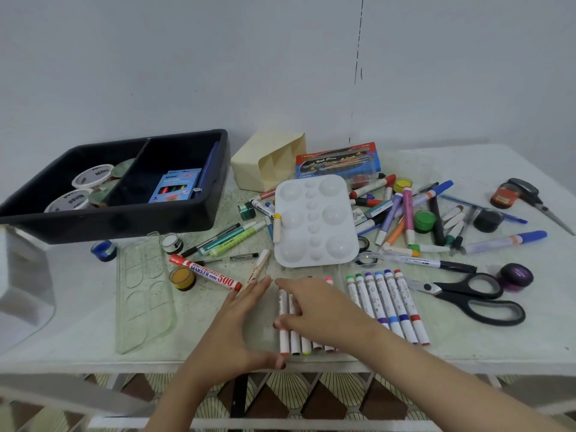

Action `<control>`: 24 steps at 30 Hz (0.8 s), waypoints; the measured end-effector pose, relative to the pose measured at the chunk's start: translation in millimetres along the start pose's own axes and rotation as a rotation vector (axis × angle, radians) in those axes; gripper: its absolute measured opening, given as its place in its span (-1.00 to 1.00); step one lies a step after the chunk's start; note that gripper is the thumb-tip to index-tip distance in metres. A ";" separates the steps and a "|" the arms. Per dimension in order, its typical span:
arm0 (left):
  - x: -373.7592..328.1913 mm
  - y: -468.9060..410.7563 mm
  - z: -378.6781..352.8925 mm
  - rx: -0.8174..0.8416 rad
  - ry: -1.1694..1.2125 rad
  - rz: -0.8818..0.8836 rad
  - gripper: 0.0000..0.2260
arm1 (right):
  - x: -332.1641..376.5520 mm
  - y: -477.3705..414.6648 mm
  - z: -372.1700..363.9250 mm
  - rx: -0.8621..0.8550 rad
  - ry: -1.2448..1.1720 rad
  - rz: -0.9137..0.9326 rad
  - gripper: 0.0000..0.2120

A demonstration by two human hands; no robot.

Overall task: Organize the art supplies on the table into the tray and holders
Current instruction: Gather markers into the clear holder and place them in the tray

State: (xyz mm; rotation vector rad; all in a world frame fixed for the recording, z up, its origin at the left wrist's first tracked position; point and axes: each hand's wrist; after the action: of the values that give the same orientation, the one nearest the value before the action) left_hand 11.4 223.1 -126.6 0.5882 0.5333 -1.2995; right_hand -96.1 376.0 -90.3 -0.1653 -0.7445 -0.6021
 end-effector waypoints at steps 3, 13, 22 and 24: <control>-0.9 -0.6 0.3 -0.005 0.015 -0.018 0.01 | -0.5 -0.9 0.4 0.011 0.181 0.006 -0.43; -3.5 -1.1 1.0 -0.007 0.023 -0.033 -0.01 | -4.6 0.5 -3.8 -0.054 0.315 0.067 -0.42; -4.3 4.4 0.1 0.019 -0.038 0.082 0.04 | -30.6 44.6 18.9 -0.304 -0.006 -0.035 -0.59; -6.4 5.7 0.1 0.030 -0.044 0.099 0.04 | -43.8 62.2 27.0 -0.420 0.054 -0.116 -0.61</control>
State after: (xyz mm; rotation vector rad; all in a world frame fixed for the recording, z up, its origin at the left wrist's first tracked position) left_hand 15.8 228.6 -121.7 0.6024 0.4438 -1.2256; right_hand -101.8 456.3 -96.1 -0.4933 -0.5700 -0.8671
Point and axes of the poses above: each hand's wrist, its own y-axis away from the middle knuckle, its own z-axis out of the back of the hand, x = y × z, and after that the axes turned 7 degrees about -y, right-handed
